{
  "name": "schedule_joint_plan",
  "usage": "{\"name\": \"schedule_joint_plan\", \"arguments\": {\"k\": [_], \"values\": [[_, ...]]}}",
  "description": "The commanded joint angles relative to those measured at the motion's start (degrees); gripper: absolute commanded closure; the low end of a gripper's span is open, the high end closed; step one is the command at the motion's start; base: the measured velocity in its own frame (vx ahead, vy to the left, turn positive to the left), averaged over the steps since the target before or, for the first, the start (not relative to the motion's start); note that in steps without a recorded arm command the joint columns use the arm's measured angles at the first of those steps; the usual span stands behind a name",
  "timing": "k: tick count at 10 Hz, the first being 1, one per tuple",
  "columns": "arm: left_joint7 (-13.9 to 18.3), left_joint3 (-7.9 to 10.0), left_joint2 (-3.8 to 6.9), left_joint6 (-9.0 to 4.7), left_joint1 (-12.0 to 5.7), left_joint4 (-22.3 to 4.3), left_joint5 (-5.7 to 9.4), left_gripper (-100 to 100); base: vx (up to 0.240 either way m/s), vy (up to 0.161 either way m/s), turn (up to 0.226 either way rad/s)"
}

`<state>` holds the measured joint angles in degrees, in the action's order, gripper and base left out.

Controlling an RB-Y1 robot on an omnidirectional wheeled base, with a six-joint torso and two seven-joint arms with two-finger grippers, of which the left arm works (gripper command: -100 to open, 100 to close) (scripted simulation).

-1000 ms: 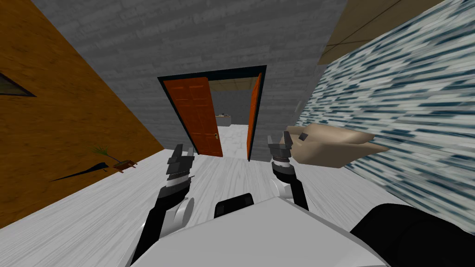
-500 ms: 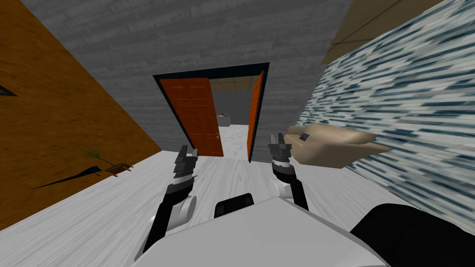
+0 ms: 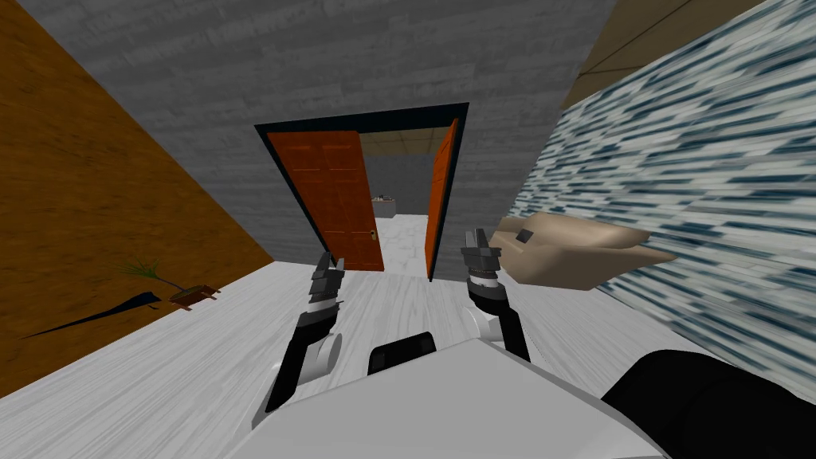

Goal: Push the door open

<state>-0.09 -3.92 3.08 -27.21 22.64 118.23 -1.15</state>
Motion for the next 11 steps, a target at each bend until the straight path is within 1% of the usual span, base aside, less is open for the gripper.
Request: {"name": "schedule_joint_plan", "arguments": {"k": [1,3,8,11], "values": [[0.2,0.15,0.33,-0.64,-0.81,-2.1,-0.01,-100,0.099,0.043,-0.021],[0.4,0.22,0.61,-1.23,-1.88,-4.7,-0.10,-100,0.086,0.040,-0.023],[0.9,0.42,1.23,-2.95,-4.95,-12.3,-0.36,-100,0.095,0.050,-0.027],[1.2,0.55,1.52,-4.09,-6.99,-17.3,-0.54,-100,0.096,0.066,-0.030]]}}
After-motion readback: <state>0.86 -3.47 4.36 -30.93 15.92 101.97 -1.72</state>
